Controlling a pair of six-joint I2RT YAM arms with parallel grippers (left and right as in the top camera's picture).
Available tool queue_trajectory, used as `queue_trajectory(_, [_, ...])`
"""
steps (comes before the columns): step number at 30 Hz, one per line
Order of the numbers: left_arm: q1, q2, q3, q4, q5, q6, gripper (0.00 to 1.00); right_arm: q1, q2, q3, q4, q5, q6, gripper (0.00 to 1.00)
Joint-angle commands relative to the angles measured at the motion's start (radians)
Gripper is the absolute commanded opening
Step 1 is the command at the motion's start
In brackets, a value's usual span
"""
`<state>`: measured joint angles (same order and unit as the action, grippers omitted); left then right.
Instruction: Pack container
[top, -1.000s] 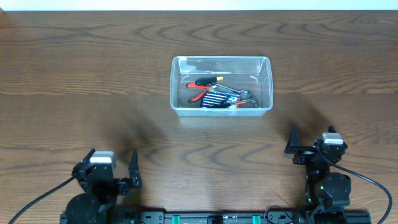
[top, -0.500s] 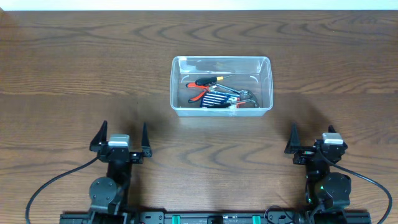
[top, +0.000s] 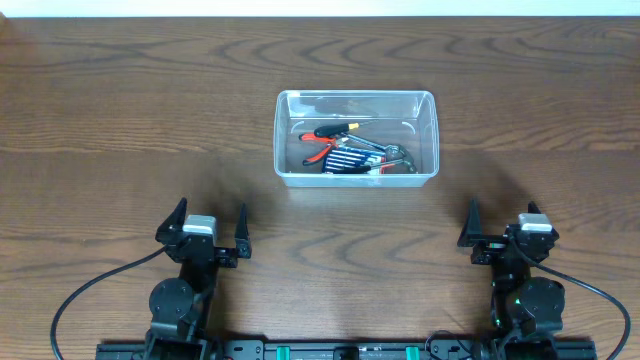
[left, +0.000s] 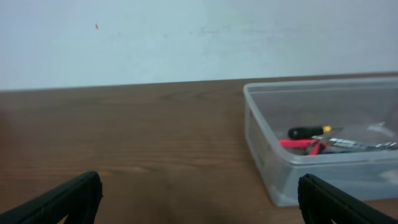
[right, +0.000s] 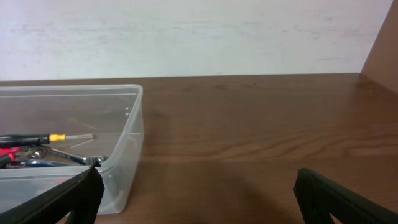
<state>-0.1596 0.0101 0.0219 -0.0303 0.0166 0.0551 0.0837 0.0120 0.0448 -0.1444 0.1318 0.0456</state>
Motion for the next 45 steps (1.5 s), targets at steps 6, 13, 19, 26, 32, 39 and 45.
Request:
queue_trajectory(6, [0.004, -0.008, -0.018, -0.035, 0.054, -0.007, 0.98, 0.01, -0.007, -0.003, -0.001, 0.01, 0.018, 0.99])
queue_trajectory(13, [0.004, -0.008, -0.018, -0.032, 0.079, 0.041, 0.98, 0.01, -0.007, -0.003, -0.001, 0.01, 0.018, 0.99])
queue_trajectory(19, [0.004, -0.008, -0.018, -0.029, 0.127, -0.057, 0.98, 0.01, -0.007, -0.003, -0.001, 0.01, 0.018, 0.99])
queue_trajectory(26, [0.004, -0.008, -0.018, -0.029, 0.129, -0.057, 0.98, 0.01, -0.007, -0.003, -0.001, 0.01, 0.018, 0.99])
queue_trajectory(32, [0.004, -0.006, -0.018, -0.029, 0.129, -0.057, 0.98, 0.01, -0.007, -0.003, -0.001, 0.01, 0.018, 0.99])
queue_trajectory(39, [0.004, -0.006, -0.018, -0.028, 0.129, -0.057, 0.98, 0.01, -0.007, -0.003, -0.001, 0.01, 0.018, 0.99])
queue_trajectory(45, [0.004, -0.006, -0.018, -0.028, 0.129, -0.057, 0.98, 0.01, -0.007, -0.003, -0.001, 0.01, 0.018, 0.99])
